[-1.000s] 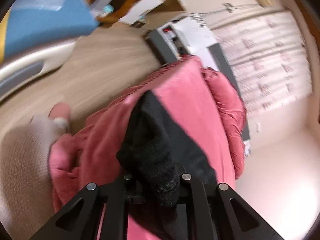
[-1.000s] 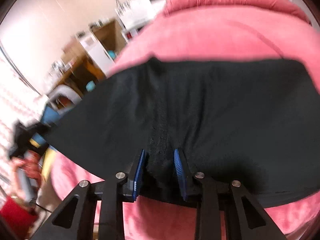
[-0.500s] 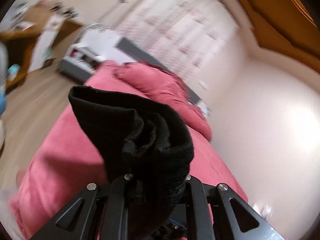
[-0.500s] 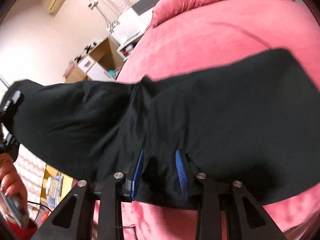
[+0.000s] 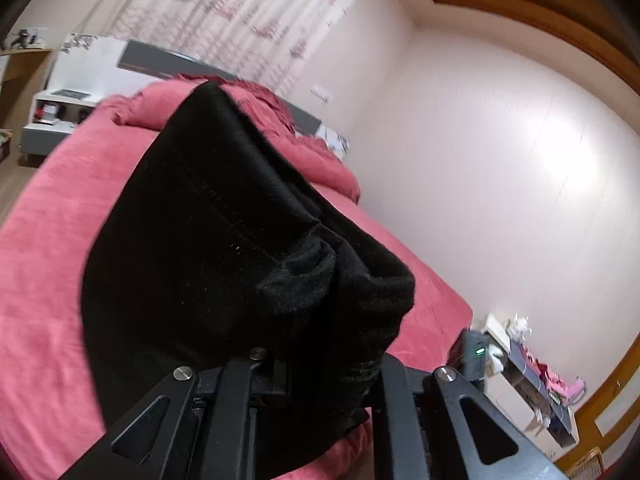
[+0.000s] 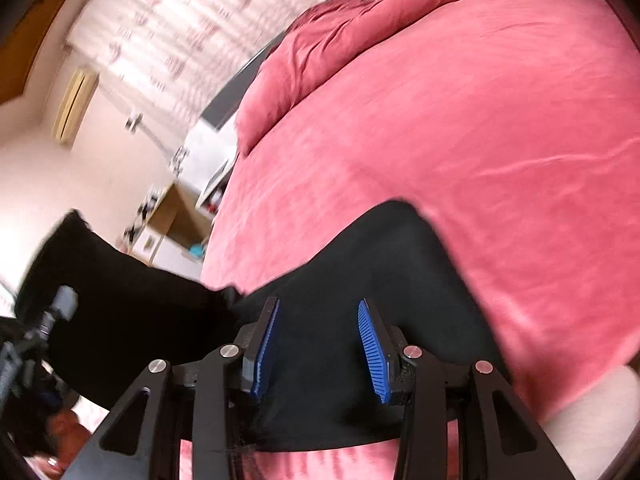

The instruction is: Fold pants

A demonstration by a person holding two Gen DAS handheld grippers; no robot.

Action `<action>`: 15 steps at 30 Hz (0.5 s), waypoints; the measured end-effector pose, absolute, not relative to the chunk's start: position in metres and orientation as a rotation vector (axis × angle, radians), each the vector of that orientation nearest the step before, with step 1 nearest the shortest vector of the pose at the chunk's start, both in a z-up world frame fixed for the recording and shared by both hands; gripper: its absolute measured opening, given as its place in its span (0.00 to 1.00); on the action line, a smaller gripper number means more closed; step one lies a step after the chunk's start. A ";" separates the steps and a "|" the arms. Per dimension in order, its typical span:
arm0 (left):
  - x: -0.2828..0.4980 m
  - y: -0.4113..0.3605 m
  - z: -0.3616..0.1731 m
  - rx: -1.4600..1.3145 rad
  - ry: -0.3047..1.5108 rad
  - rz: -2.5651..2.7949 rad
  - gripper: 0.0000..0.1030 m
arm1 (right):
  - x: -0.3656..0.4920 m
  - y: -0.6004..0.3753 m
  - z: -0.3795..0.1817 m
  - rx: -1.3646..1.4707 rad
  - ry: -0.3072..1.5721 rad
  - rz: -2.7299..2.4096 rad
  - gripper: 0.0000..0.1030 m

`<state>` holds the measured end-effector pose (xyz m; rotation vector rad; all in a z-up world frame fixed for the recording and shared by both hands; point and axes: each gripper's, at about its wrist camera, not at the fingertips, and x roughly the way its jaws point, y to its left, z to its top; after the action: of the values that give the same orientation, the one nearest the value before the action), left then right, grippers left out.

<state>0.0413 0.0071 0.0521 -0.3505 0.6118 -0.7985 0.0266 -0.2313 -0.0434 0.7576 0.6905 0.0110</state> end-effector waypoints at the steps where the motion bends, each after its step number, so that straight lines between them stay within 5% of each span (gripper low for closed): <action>1: 0.043 -0.008 0.047 -0.334 0.627 -0.806 0.13 | 0.023 -0.239 -0.042 0.769 0.679 -0.009 0.41; 15: 0.057 -0.146 -0.015 -0.127 0.845 -0.874 0.14 | -0.020 -0.313 -0.053 0.889 0.640 -0.199 0.41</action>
<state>0.0574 -0.1461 -0.0155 -0.1268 0.8446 -0.8739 -0.0203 -0.3129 -0.0527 0.8887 0.6397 -0.1990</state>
